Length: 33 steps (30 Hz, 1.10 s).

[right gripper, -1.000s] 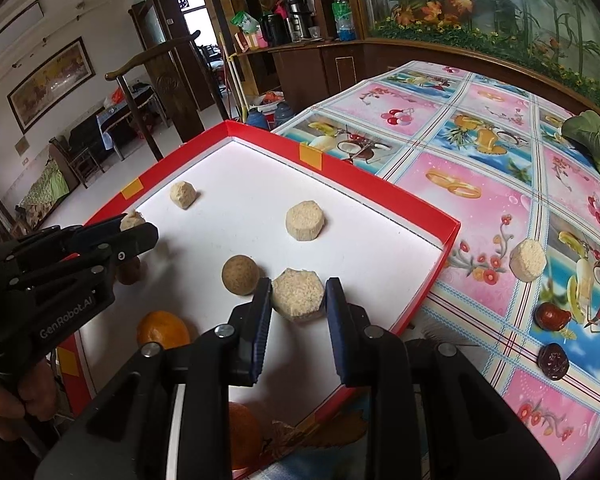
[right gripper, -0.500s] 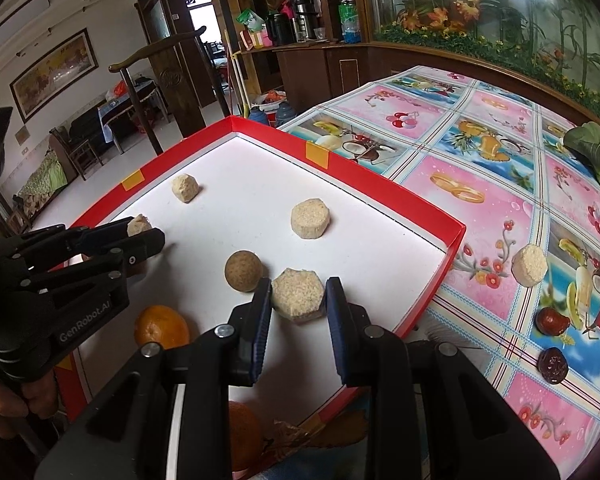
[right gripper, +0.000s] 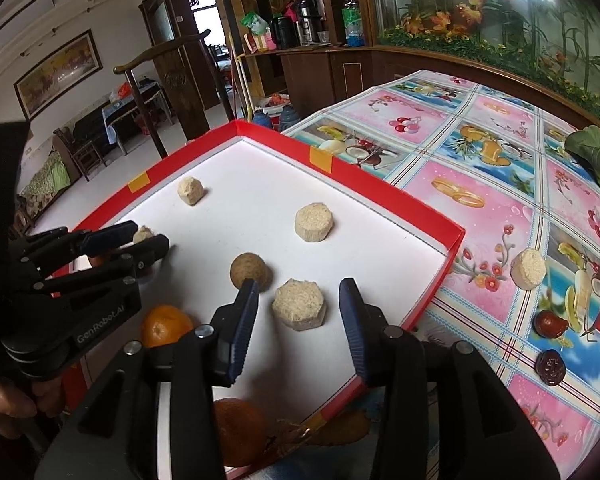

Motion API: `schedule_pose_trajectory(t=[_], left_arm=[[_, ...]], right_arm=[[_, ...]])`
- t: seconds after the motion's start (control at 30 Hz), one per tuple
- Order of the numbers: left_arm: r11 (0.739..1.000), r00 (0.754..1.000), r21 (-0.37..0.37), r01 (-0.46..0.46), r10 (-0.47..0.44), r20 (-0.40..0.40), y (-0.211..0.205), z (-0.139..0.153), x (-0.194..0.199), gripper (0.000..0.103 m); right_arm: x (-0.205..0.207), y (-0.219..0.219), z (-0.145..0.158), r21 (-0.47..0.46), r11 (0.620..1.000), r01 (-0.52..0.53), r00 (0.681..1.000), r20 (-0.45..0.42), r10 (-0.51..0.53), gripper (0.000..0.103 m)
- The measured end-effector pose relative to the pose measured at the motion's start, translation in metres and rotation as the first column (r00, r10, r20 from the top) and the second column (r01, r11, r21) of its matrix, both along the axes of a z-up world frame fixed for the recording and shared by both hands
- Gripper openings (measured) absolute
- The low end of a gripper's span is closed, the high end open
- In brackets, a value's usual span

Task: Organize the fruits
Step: 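Carry both chunks over the tray and open both tools to drop them, then swing both open tools back over the table toward the dates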

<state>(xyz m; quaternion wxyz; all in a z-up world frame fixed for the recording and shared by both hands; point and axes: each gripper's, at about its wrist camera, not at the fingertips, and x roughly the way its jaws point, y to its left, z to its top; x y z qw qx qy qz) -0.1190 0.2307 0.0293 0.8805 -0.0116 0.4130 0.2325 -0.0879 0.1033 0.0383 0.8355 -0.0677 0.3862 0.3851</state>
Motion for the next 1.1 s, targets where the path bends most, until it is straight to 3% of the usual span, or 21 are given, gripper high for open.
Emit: schedule_pose_trajectory(t=[0.4,0.53,0.83,1.1], left_arm=[[0.999,0.999,0.03,-0.018,0.017,0.035,-0.01,0.018,-0.002,0.069],[0.999,0.999,0.043,0.013,-0.015,0.05,-0.026,0.029,0.0,0.072],[0.973,0.976,0.087,0.212,-0.216,0.039,-0.1,0.042,0.023,0.078],[0.919,0.92,0.048,0.392,-0.393,0.008,-0.168,0.041,0.041,0.078]], right_arm=[[0.028,-0.049,0.022,0.072,0.992,0.108,0.994,-0.008,-0.108,0.044],[0.047,-0.087,0.033,0.097,0.977,0.189,0.982,-0.007,-0.189,0.044],[0.099,-0.212,0.049,0.168,0.888,0.427,0.904,-0.075,-0.421,0.045],[0.123,-0.266,0.036,0.146,0.827,0.543,0.839,-0.14,-0.526,0.045]])
